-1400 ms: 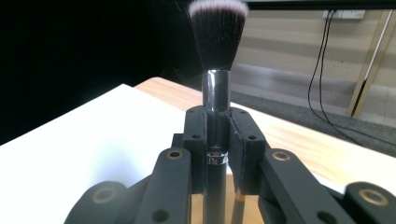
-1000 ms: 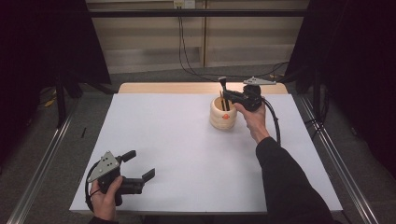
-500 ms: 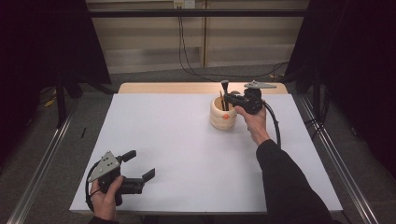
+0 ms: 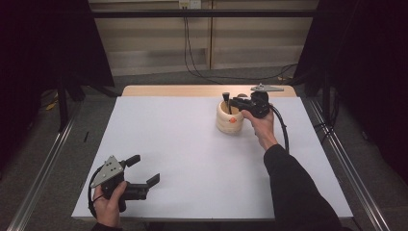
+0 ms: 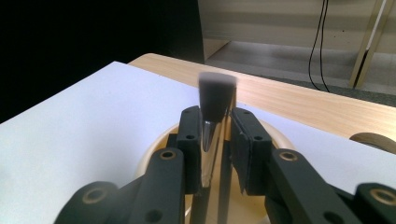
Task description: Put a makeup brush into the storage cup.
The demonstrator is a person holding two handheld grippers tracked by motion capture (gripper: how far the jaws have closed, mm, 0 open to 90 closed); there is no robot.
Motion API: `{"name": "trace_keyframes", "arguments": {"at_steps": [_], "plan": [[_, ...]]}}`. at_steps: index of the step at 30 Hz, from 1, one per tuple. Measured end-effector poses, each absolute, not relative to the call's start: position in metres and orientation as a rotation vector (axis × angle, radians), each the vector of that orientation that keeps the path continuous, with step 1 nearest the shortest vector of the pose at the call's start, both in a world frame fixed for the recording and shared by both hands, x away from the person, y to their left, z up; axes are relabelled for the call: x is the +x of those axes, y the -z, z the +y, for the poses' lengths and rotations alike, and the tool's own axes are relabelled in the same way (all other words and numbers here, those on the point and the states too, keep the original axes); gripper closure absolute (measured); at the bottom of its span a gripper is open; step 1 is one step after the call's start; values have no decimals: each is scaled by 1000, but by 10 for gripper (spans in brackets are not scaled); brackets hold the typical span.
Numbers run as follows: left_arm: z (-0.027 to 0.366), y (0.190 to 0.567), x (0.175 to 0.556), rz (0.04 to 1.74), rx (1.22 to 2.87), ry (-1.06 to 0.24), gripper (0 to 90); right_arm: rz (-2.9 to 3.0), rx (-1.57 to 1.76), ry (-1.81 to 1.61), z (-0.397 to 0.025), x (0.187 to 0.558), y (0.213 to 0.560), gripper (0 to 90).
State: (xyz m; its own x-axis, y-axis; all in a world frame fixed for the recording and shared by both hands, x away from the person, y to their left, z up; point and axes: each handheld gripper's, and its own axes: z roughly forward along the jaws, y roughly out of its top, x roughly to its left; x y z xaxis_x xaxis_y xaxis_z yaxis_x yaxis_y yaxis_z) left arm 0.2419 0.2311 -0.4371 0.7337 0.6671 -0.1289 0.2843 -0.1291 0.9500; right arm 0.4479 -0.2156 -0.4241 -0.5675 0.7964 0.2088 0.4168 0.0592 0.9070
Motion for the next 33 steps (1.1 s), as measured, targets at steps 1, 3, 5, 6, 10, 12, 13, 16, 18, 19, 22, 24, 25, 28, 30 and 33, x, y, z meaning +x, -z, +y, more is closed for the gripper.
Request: {"name": "trace_keyframes", "arguments": {"at_steps": [1,3,5,6,10,12,13,16,18,19,22,24,25,28,30,33], "plan": [[231,437,242,761,1717,-391,13,1997,1213,-1512,-215,448,424,728],[231,437,242,763,1714,-388,13,2002,1211,-1515,-216,447,424,700],[231,438,244,744,1718,-374,13,2004,1211,-1518,-216,446,423,652],[230,437,243,750,1721,-391,13,2011,1211,-1513,-215,446,423,622],[229,438,243,759,1709,-378,14,2016,1205,-1523,-216,445,420,457],[229,438,244,758,1708,-378,14,2018,1200,-1519,-216,444,419,367],[229,438,244,755,1711,-376,14,2018,1203,-1520,-216,443,418,286],[228,438,244,751,1713,-381,14,2023,1213,-1556,-217,441,417,160],[228,438,244,757,1709,-383,14,2030,1190,-1534,-217,439,416,108],[228,438,244,758,1708,-383,14,2029,1193,-1521,-216,438,416,109],[228,438,244,759,1714,-384,14,1986,1199,-1527,-217,436,414,121],[228,437,243,751,1716,-383,14,1982,1212,-1547,-218,435,413,116],[228,438,244,741,1711,-369,14,1970,1225,-1522,-219,434,414,128],[229,437,242,751,1728,-392,14,1960,1236,-1531,-221,431,417,111],[229,437,242,750,1723,-392,14,1970,1234,-1539,-222,429,417,96],[229,437,243,750,1726,-388,14,1957,1198,-1531,-222,423,415,90]]}}
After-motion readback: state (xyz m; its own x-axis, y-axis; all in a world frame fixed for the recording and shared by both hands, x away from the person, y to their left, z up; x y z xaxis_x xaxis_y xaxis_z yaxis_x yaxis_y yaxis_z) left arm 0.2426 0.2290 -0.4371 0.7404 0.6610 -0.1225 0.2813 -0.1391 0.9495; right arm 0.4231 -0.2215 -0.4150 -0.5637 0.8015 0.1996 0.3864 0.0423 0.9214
